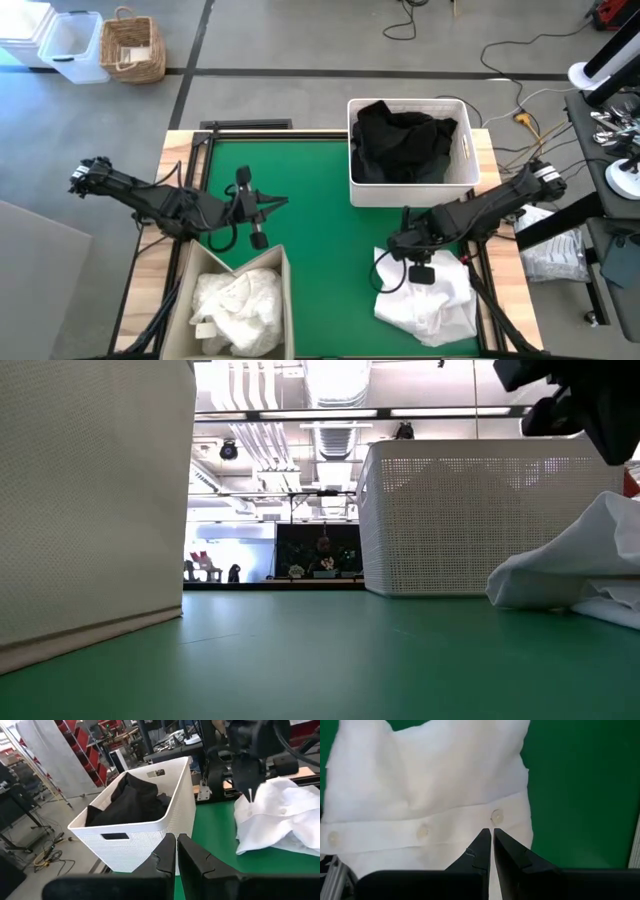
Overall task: Sort clothes
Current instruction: Put the white polo shirt into the bottom left white bin
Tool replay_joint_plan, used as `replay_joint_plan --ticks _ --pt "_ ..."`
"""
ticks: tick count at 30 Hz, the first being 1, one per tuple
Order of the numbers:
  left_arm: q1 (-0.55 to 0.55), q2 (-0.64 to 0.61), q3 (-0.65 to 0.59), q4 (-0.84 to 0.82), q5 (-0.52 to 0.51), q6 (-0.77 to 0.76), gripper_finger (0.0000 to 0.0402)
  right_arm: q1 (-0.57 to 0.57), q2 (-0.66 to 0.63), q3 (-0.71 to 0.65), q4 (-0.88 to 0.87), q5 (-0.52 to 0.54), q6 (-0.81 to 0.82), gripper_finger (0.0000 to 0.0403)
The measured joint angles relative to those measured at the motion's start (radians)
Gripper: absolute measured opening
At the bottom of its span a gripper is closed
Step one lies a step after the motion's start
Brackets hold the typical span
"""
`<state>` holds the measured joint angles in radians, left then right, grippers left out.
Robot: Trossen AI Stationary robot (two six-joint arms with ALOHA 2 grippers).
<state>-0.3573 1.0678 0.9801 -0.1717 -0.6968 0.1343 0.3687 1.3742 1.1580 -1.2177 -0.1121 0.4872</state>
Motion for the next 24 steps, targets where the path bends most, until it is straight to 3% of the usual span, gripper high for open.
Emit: replay_joint_plan --ticks 9,19,24 --pt "-0.011 0.002 0.017 -0.027 -0.002 -0.052 0.0 0.0 -0.076 0.0 -0.015 -0.001 0.01 0.0023" --pt "-0.011 0.002 0.017 -0.024 -0.003 -0.07 0.0 0.002 -0.083 0.0 -0.002 0.041 0.0 0.0158" --pt "-0.011 0.003 0.017 -0.023 -0.003 -0.07 0.0 0.039 -0.076 -0.001 0.007 0.042 -0.016 0.0195"
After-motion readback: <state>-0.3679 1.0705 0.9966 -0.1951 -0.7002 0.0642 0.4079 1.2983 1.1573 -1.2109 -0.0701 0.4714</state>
